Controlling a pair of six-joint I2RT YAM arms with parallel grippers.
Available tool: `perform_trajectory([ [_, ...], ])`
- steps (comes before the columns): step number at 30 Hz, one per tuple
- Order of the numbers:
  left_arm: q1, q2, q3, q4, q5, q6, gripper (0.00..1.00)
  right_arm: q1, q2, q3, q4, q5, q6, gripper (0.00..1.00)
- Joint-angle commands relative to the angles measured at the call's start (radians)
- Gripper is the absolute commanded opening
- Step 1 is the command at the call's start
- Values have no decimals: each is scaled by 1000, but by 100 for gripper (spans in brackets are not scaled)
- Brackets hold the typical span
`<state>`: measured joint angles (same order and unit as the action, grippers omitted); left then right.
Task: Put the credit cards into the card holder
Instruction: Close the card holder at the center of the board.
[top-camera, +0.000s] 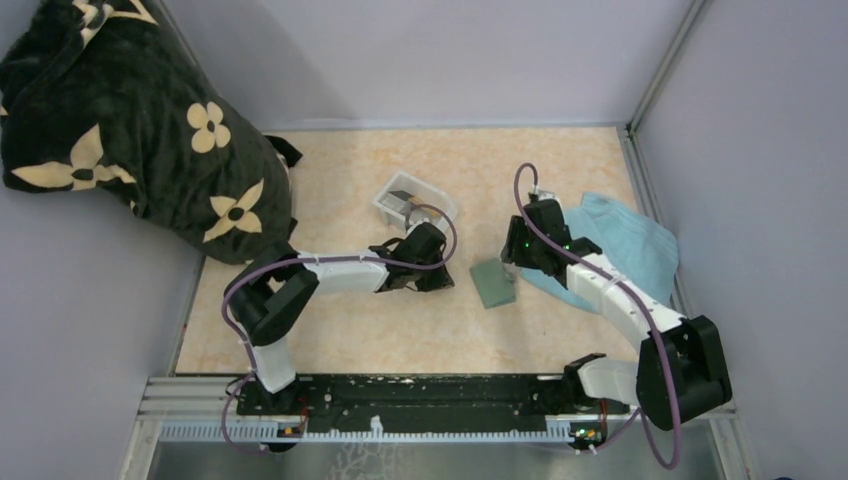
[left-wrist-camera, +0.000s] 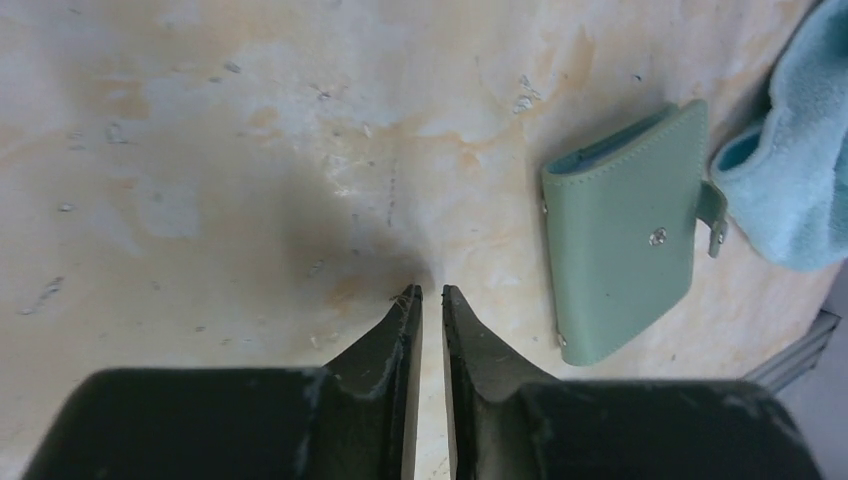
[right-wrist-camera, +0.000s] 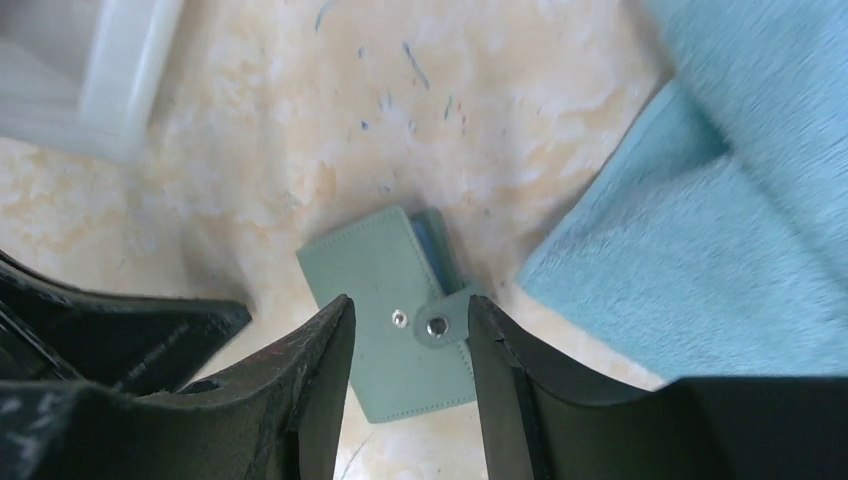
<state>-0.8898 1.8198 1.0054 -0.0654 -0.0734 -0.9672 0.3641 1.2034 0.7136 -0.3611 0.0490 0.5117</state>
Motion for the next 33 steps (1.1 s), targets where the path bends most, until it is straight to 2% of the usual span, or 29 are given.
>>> perform_trajectory([
  [1,-7,19,-24,109,103,-29,20,10,48,139,-123,163,-66,47],
  [4,-9,41,-15,120,125,-35,20,10,80,162,-166,217,-55,47],
  [5,-10,44,-19,124,129,-36,20,10,79,154,-162,232,-47,44],
  [9,-12,29,-65,145,138,-45,21,5,113,148,-138,258,-25,15],
  [13,-18,27,-90,143,151,-44,21,4,183,161,-121,206,10,2],
  [23,-32,36,-94,118,164,-31,21,8,263,97,-31,91,92,0],
  [33,-53,54,-120,144,188,-60,21,33,267,22,16,40,151,0],
])
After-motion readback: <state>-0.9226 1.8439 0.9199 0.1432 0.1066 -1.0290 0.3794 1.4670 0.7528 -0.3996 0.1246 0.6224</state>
